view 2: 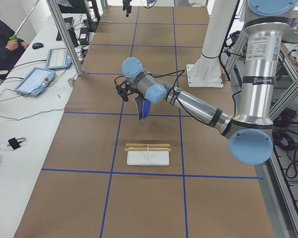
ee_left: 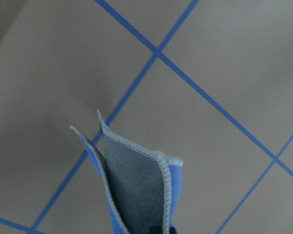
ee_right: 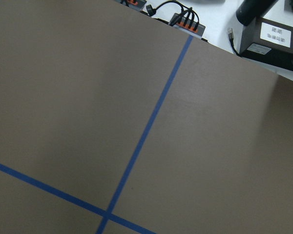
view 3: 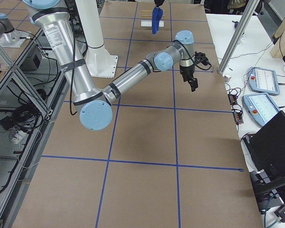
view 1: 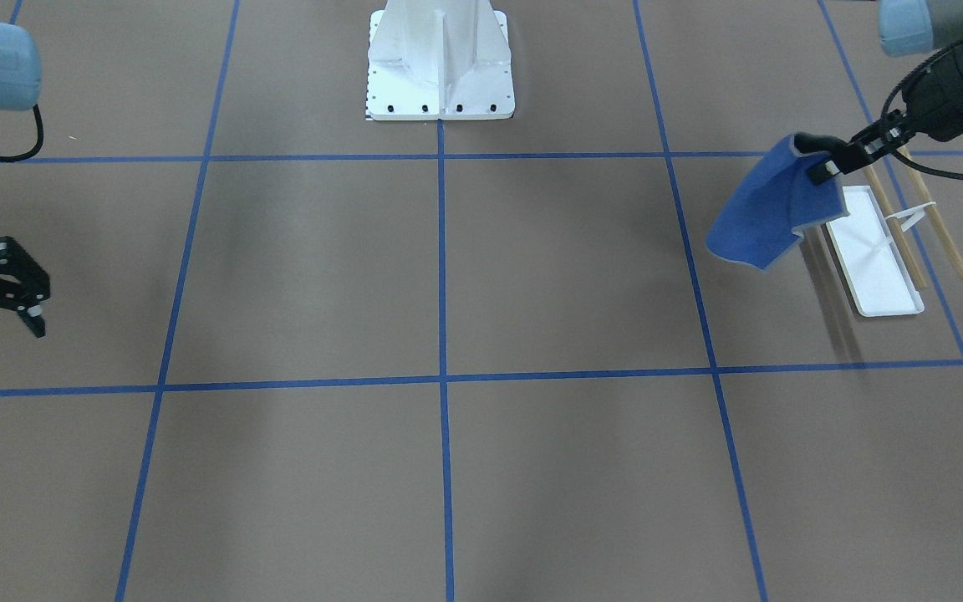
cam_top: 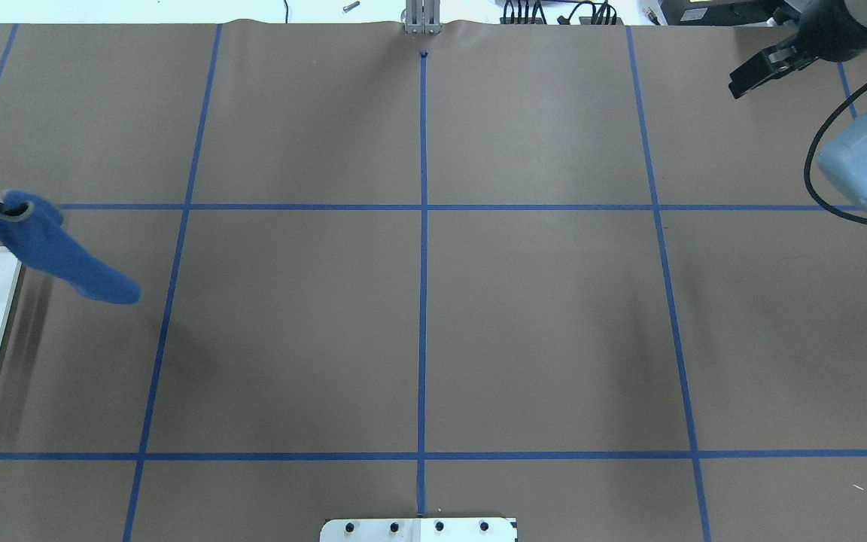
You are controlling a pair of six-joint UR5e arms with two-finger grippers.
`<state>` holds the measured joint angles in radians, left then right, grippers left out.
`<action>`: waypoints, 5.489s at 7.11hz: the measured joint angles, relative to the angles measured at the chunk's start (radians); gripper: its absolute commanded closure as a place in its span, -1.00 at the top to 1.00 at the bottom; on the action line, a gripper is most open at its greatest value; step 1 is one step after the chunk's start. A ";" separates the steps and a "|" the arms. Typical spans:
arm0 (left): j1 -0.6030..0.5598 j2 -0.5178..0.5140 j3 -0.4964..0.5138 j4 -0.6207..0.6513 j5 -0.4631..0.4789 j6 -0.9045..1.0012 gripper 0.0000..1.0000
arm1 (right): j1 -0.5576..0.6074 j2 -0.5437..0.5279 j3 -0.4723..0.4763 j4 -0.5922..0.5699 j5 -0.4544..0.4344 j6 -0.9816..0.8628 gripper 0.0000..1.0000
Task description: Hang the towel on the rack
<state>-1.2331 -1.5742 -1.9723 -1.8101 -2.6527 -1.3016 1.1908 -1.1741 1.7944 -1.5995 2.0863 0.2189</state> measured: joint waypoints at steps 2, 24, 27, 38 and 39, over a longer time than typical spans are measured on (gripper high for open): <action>-0.067 0.065 0.067 0.000 0.011 0.187 -1.00 | 0.070 0.005 -0.050 -0.096 0.014 -0.160 1.00; -0.399 -0.017 0.381 0.184 0.230 1.159 0.98 | 0.368 -0.394 -0.152 -0.140 0.209 -0.390 1.00; -0.404 -0.006 0.477 0.087 0.286 1.236 0.98 | 0.433 -0.468 -0.157 -0.110 0.250 -0.339 1.00; -0.353 -0.011 0.419 0.033 0.407 1.245 0.98 | 0.440 -0.478 -0.150 -0.087 0.160 -0.320 1.00; -0.352 -0.008 0.420 0.032 0.408 1.245 0.98 | 0.440 -0.473 -0.146 -0.079 0.156 -0.310 1.00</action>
<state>-1.5856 -1.5822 -1.5521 -1.7783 -2.2442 -0.0567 1.6306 -1.6470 1.6479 -1.6783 2.2425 -0.0913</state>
